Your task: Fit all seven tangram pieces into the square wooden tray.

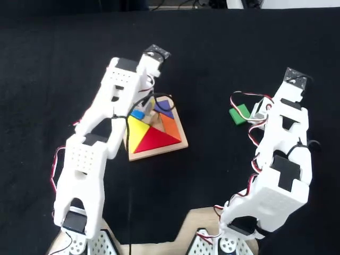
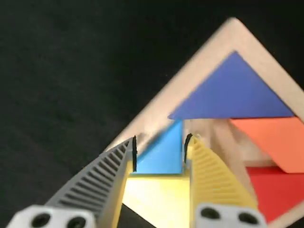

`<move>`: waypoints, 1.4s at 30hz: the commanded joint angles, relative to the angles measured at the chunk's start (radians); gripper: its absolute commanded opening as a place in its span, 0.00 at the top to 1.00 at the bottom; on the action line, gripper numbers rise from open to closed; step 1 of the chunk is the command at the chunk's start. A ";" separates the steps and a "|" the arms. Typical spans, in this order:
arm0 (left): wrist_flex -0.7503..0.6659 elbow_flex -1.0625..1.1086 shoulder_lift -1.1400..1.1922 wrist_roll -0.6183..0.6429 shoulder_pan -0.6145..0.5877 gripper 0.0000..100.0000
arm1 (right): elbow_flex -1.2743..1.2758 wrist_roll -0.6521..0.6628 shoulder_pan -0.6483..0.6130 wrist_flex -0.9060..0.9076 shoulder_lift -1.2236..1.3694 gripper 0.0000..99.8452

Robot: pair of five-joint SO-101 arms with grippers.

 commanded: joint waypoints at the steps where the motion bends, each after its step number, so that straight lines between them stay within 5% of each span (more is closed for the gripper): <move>1: -0.023 -0.005 -0.012 -0.017 -0.022 0.81 | -0.048 0.012 -0.015 0.009 -0.004 0.99; 22: 0.130 -0.081 -0.025 0.035 0.111 0.81 | -0.048 0.012 -0.017 0.009 -0.004 0.99; 42: 0.184 -0.199 -0.011 0.052 0.042 0.81 | -0.048 0.012 -0.017 0.009 -0.004 0.99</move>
